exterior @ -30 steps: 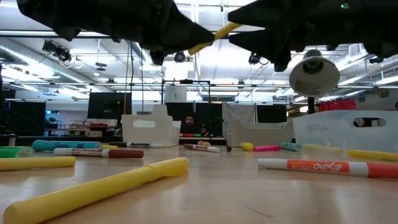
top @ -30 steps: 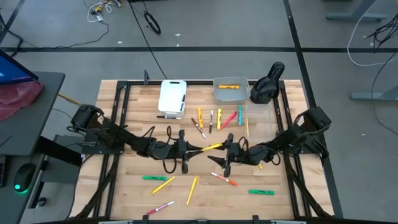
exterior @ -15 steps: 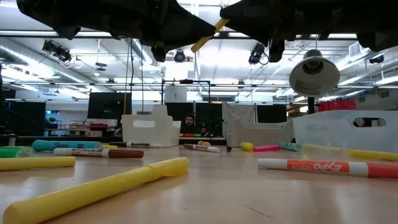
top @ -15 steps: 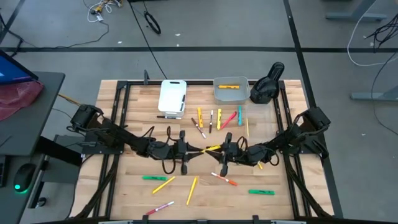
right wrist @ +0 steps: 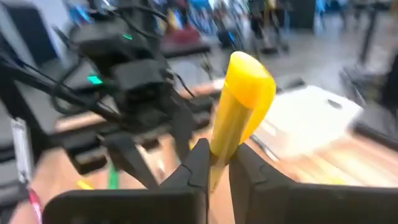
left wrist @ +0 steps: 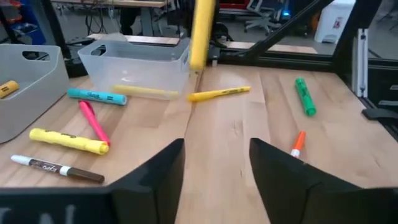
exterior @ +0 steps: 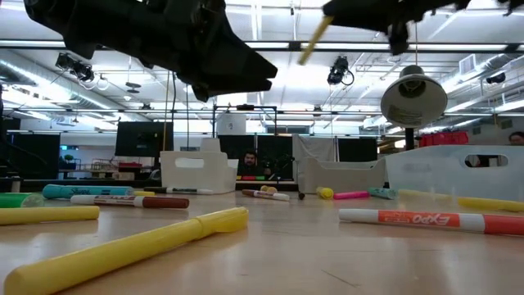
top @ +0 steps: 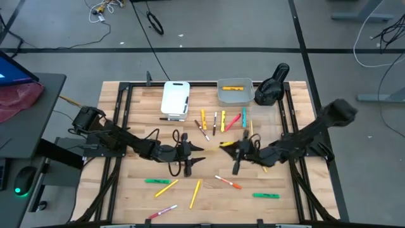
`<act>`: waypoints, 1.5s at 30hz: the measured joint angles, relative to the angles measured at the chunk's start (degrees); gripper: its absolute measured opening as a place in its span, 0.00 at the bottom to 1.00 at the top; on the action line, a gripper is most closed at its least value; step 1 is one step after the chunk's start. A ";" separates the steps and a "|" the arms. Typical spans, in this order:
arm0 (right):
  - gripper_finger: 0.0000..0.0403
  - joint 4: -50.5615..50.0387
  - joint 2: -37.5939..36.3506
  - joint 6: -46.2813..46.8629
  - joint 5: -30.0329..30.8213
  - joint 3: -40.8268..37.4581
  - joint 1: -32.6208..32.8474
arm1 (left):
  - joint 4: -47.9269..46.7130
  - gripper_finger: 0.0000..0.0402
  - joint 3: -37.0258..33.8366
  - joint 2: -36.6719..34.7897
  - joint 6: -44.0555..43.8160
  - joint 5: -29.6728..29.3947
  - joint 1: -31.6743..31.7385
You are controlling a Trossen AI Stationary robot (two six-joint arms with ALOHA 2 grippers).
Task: Pick & Place Markers
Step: Put the yellow pen into the transparent bin
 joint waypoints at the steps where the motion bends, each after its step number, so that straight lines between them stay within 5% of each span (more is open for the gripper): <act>1: 0.05 -9.57 -2.72 4.07 0.18 2.03 -0.13 | -0.20 0.50 0.00 -0.01 0.02 0.00 0.02; 8: 0.05 -75.72 -10.71 39.06 -7.47 17.92 -7.77 | -0.25 0.55 0.00 -0.02 0.04 0.02 1.07; 14: 0.05 -96.11 -10.83 48.03 -19.31 17.45 -19.75 | -0.23 0.55 0.00 -0.02 0.02 0.02 2.18; 29: 0.06 -73.06 -10.77 34.75 -43.73 -1.12 -48.83 | -0.23 0.55 0.00 -0.04 0.00 0.06 2.10; 45: 0.18 -67.50 -10.77 32.89 -49.92 -7.72 -54.74 | -0.19 0.55 0.00 -0.04 0.00 0.06 2.10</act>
